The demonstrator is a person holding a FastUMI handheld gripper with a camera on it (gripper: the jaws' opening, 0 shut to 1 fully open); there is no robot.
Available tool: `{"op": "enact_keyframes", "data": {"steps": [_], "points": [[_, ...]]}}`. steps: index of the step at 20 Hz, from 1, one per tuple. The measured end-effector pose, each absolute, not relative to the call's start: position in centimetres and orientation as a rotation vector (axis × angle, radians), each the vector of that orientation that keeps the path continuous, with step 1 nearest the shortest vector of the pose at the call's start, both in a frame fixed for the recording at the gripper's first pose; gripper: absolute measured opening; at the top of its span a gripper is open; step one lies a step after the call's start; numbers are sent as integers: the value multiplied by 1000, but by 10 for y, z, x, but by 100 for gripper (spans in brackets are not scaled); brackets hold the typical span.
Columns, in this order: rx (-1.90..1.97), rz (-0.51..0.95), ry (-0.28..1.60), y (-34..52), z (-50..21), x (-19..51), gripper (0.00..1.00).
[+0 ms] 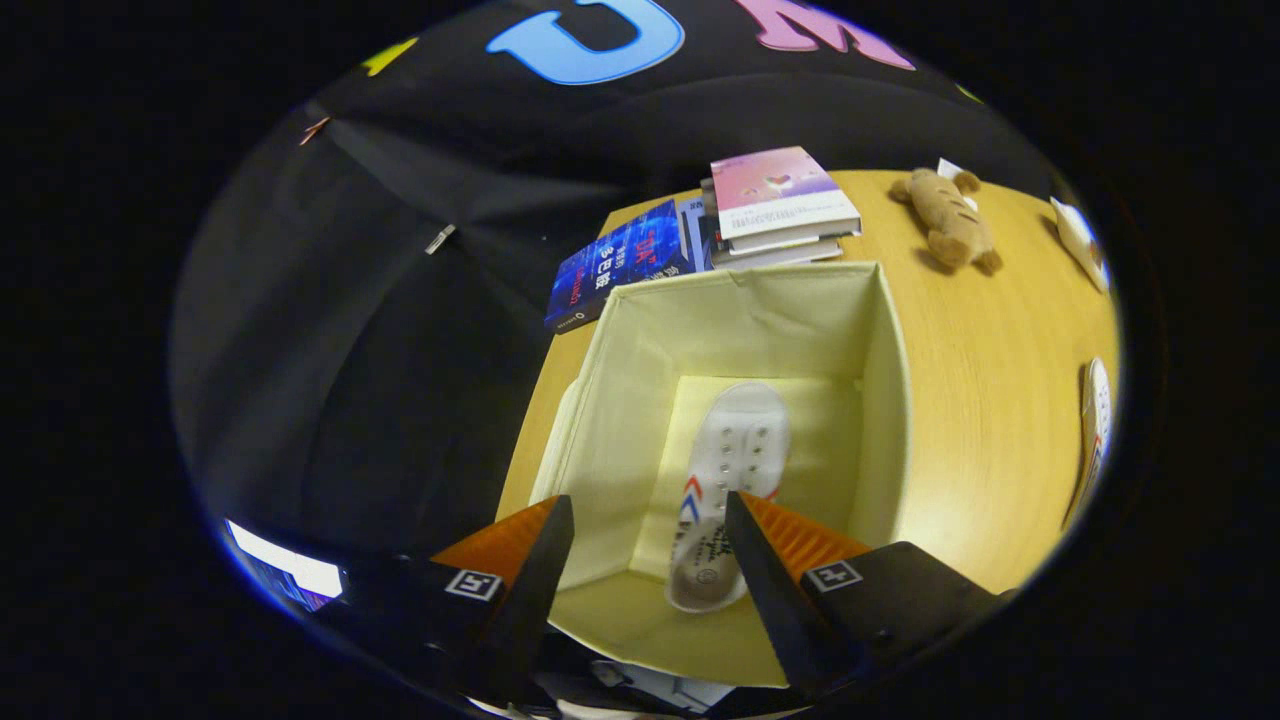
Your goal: Open the storage box then place both shoes into the box .Put the left shoe in first, then the right shoe, with the right side of both shoes facing outward in a uniform manner.
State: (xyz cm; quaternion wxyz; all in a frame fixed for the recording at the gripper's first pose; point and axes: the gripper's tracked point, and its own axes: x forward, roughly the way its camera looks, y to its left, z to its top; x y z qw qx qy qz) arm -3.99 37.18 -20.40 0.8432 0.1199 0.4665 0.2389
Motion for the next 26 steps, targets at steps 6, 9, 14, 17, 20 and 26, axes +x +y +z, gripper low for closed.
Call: {"op": "enact_keyframes", "data": {"steps": [6,9,14,17,20,26], "points": [[151,464,811,258,-156,-38,99],[114,414,772,193,-149,-32,99],[19,331,752,74,-165,-25,99],[-33,300,774,6,-185,-28,99],[-52,283,811,-51,-210,-32,99],[-117,265,886,-127,-266,-28,99]]}}
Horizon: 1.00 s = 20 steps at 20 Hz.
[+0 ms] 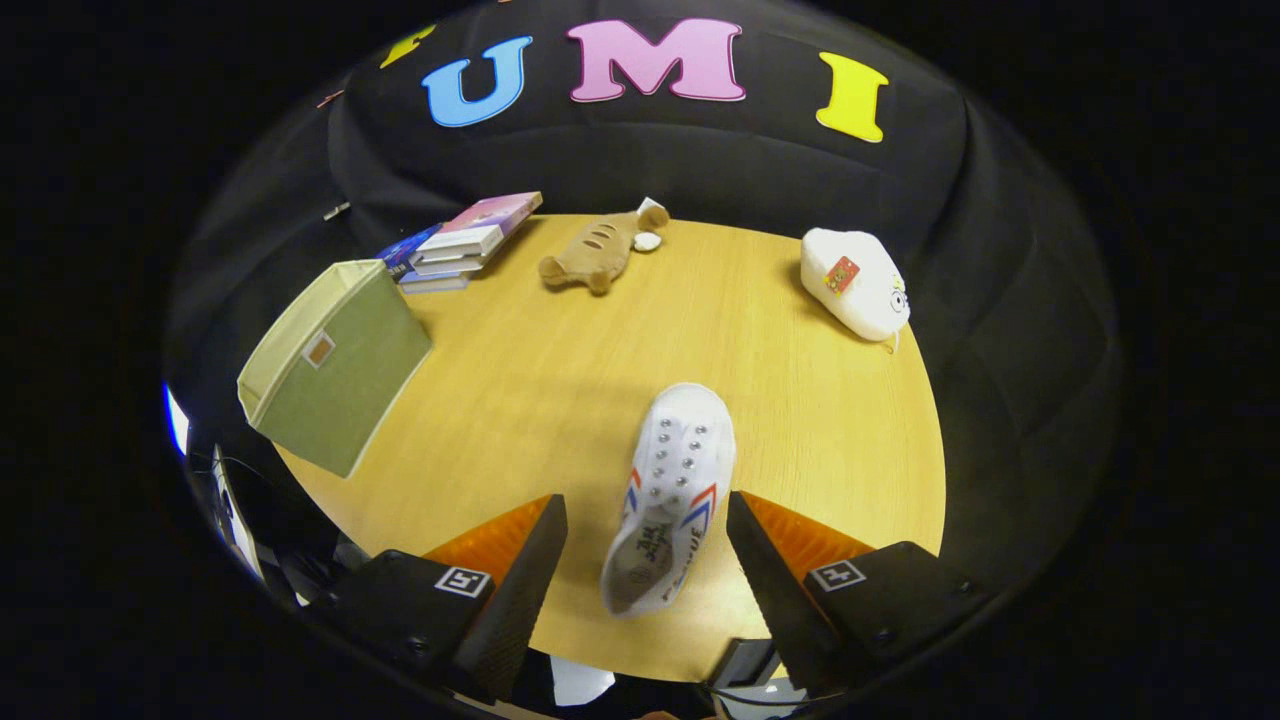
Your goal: Open the storage box then place both shoes into the box .Put the left shoe in first, then the right shoe, with the right side of both shoes facing outward in a uniform manner.
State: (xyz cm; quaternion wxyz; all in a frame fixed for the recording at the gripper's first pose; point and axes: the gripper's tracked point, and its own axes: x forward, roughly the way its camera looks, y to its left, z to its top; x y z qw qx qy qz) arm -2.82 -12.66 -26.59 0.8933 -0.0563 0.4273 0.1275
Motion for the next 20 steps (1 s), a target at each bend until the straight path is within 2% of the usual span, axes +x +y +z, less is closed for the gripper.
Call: {"op": "enact_keyframes", "data": {"steps": [8,16,18,20], "points": [[-145,274,977,-160,-318,-23,99],[-127,258,1038,-159,-360,-10,99],[-77,289,1058,-147,-363,-12,85],[-50,302,1053,-143,-363,-14,67]]}}
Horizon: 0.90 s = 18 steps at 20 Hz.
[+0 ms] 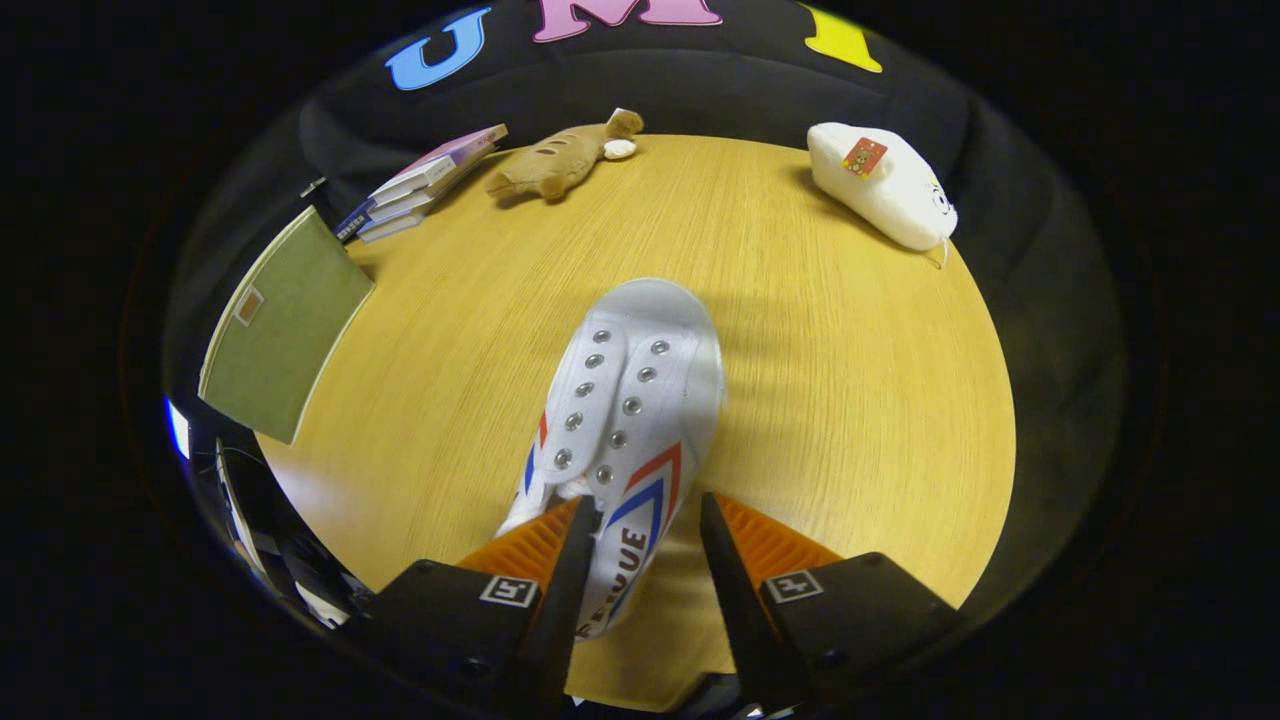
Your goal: Open the storage box then place both shoes into the box .Put the left shoe in first, then the right shoe, with the right side of both shoes facing outward in a uniform manner.
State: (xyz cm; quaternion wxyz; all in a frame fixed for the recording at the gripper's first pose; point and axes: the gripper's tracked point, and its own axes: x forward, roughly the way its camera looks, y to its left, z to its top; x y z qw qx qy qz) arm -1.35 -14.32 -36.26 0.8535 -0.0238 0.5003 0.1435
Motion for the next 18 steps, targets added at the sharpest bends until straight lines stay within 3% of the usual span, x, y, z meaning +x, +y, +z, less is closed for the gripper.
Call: {"op": "enact_keyframes", "data": {"steps": [2,4,7,9,11,18], "points": [[-18,294,1061,-143,-364,-13,54],[55,235,1078,-147,-363,-8,46],[106,194,1090,-150,-362,-9,18],[78,184,1077,-149,-362,-7,12],[116,170,1093,-145,-355,-12,7],[160,140,996,-96,-292,-25,7]]}}
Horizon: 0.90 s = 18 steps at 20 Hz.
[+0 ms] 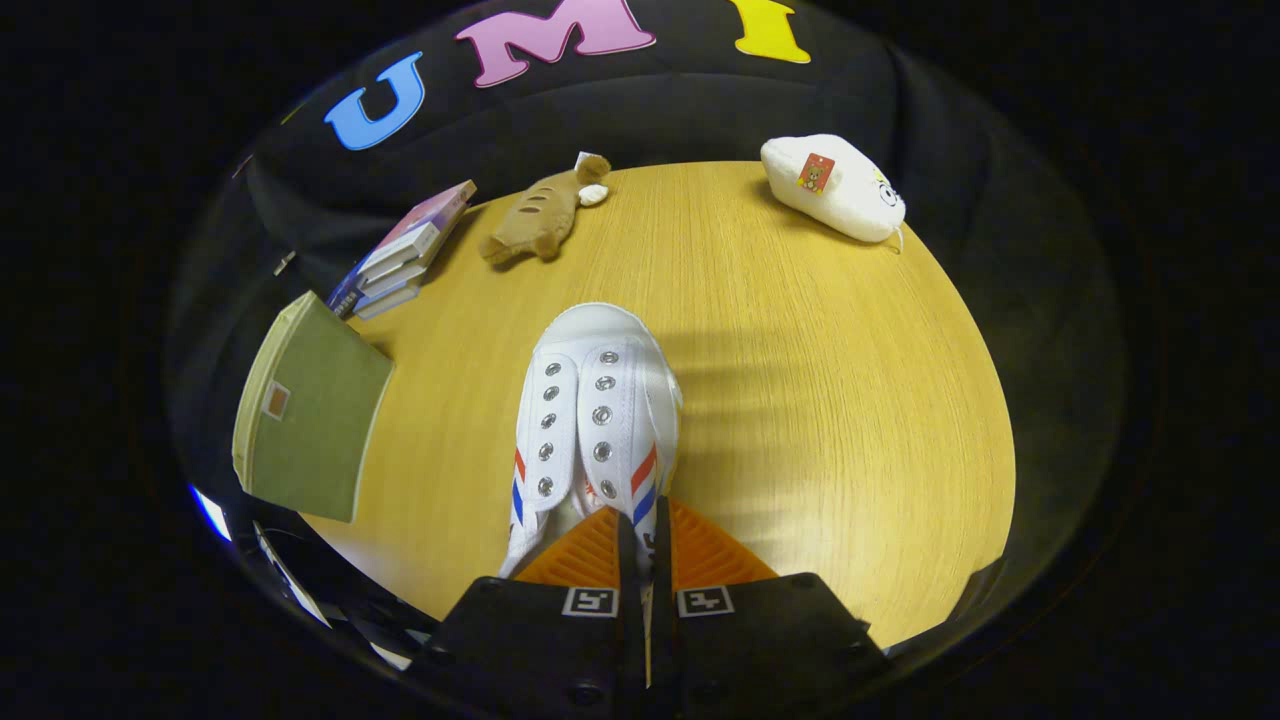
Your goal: Open the storage box then place both shoes into the box .Put the left shoe in first, then the right shoe, with the right side of both shoes facing outward in a uniform manner.
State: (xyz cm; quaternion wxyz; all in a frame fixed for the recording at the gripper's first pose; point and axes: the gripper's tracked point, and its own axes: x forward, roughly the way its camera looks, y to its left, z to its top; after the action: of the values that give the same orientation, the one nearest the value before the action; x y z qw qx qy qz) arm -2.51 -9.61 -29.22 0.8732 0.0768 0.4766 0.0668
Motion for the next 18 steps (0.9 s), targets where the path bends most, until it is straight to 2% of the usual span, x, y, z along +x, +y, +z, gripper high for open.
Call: {"op": "enact_keyframes", "data": {"steps": [6,12,18], "points": [[210,141,930,2,-218,-33,7],[298,226,850,131,-143,-38,7],[361,296,842,247,-124,-37,7]]}}
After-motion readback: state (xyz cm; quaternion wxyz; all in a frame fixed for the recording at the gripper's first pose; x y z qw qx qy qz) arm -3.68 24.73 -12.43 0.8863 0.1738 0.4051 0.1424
